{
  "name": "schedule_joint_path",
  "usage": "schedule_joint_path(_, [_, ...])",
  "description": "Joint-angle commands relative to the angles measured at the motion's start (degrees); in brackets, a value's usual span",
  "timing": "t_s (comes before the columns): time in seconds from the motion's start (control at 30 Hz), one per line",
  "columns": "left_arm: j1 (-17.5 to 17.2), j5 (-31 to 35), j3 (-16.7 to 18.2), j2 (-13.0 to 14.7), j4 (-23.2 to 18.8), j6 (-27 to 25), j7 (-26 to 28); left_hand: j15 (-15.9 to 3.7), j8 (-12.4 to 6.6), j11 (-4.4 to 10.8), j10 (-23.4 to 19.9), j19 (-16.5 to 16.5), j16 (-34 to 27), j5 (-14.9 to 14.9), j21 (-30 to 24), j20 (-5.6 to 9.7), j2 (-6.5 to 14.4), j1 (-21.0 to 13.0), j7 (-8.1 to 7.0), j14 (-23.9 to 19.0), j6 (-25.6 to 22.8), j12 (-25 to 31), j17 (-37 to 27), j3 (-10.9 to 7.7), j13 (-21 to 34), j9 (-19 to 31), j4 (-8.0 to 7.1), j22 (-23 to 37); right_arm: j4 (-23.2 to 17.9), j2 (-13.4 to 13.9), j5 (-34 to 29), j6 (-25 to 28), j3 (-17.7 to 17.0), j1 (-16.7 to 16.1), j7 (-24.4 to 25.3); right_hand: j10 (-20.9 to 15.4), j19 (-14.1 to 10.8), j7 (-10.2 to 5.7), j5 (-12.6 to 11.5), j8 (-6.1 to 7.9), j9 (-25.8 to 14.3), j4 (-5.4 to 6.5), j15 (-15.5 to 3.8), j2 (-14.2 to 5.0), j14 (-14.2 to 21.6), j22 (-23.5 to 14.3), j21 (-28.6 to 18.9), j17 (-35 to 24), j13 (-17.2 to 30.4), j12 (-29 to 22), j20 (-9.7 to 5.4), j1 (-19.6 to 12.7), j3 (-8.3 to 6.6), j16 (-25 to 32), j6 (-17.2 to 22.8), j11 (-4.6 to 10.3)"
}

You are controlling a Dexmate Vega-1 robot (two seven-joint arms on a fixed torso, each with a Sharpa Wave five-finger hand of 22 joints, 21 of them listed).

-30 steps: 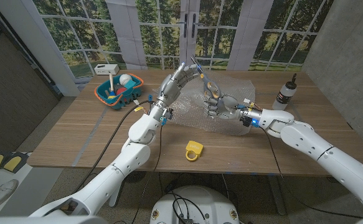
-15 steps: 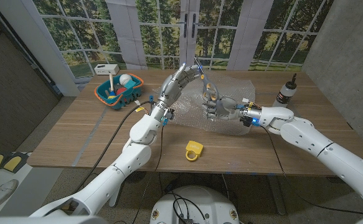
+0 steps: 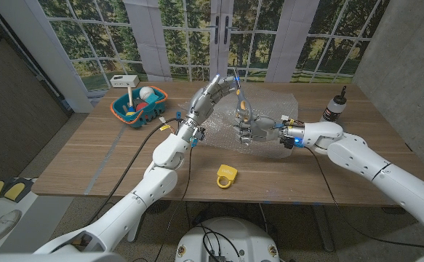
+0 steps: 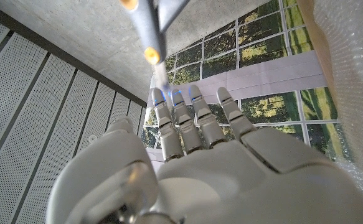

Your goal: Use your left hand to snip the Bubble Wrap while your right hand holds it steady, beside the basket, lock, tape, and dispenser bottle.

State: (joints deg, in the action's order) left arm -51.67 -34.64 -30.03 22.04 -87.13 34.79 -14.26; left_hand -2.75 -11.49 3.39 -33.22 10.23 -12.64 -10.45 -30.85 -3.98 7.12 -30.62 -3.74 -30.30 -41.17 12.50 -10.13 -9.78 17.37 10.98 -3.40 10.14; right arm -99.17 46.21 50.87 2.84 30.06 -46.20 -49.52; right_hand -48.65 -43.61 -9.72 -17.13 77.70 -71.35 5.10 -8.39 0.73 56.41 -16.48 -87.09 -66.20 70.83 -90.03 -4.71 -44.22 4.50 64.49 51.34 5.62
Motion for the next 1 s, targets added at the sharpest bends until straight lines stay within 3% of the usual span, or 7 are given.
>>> schedule_joint_path(0.03, [0.3, -0.5, -0.4, -0.1, 0.1, -0.7, -0.5, -4.76, 0.23, 0.22, -0.2, 0.3, 0.4, 0.1, 0.1, -0.33, 0.3, -0.3, 0.09, 0.5, 0.0, 0.2, -0.1, -0.38, 0.1, 0.1, 0.27, 0.1, -0.7, 0.3, -2.7, 0.0, 2.7, 2.6, -3.6, -2.8, 0.0, 1.65, 0.1, 12.95, -0.1, 0.01, -4.18, 0.1, 0.4, 0.2, 0.0, 0.0, 0.1, 0.1, -4.87, -1.3, 0.46, -0.7, 0.2, 4.9])
schedule_joint_path(0.3, [-0.5, -0.6, -0.2, 0.1, -0.5, -0.5, -0.2, -4.94, 0.29, 0.64, -0.2, 0.3, 0.5, 0.1, 0.3, -0.36, 0.3, -0.3, 0.23, 0.4, 0.2, 0.1, -0.1, -0.51, -0.2, 0.1, 0.37, 0.1, 1.7, -1.5, 2.5, 2.3, 2.2, 1.7, -3.7, -2.9, -0.3, 1.65, 0.2, 12.94, -0.1, 0.44, -4.14, 0.02, 1.1, 0.4, -0.2, -0.4, 0.1, 0.1, -4.85, -1.0, 0.95, -1.0, 0.2, 4.93])
schedule_joint_path(0.9, [-1.4, -0.5, 0.3, 0.4, -1.1, 0.5, 0.2, -5.2, 0.19, 1.43, -0.6, 0.6, 0.6, 0.2, 0.7, -0.33, 0.4, 0.0, 0.22, -0.2, 0.0, 0.1, -0.1, -0.82, -0.7, 0.1, 0.54, 0.1, 2.5, -2.7, 4.5, 0.9, 1.3, 1.4, -6.7, -2.9, -0.5, 1.62, 0.5, 12.82, 0.0, 1.27, -4.17, -0.16, 1.5, 1.0, -0.2, -0.5, 0.1, 0.2, -5.07, -0.8, 2.2, -2.7, -0.4, 4.85])
schedule_joint_path(0.93, [-1.6, -0.3, 0.4, 0.4, -1.2, 0.6, 0.4, -4.97, 0.23, 1.79, 0.1, 0.6, 0.9, 0.2, 0.8, -0.39, 0.4, 0.1, 0.01, 0.3, 0.1, -0.2, -0.1, -0.9, -0.9, 0.1, 0.58, 0.1, 2.9, -2.9, 4.8, 0.7, 1.2, 1.3, -7.2, -2.9, -0.5, 1.61, 0.5, 12.82, 0.0, 1.31, -4.18, -0.13, 1.6, 1.1, -0.2, -0.5, 0.1, 0.2, -5.08, -0.8, 2.32, -2.9, -0.4, 4.89])
schedule_joint_path(1.0, [-1.9, 0.7, 0.7, 0.3, -1.1, 1.6, 1.2, -4.72, -0.23, 2.71, 2.6, 0.1, 1.8, 0.2, 1.5, -1.03, 0.5, 0.5, -2.13, 2.4, -1.2, -1.1, -0.2, -1.24, -1.4, 0.1, 0.77, 0.2, 3.1, -3.2, 6.2, 1.1, 0.7, 0.7, -6.7, -2.9, -0.5, 1.56, 0.5, 12.83, 0.0, 1.34, -4.17, -0.02, 1.6, 1.0, -0.2, -0.5, 0.1, 0.2, -5.06, -0.8, 2.46, -3.0, -0.4, 4.91])
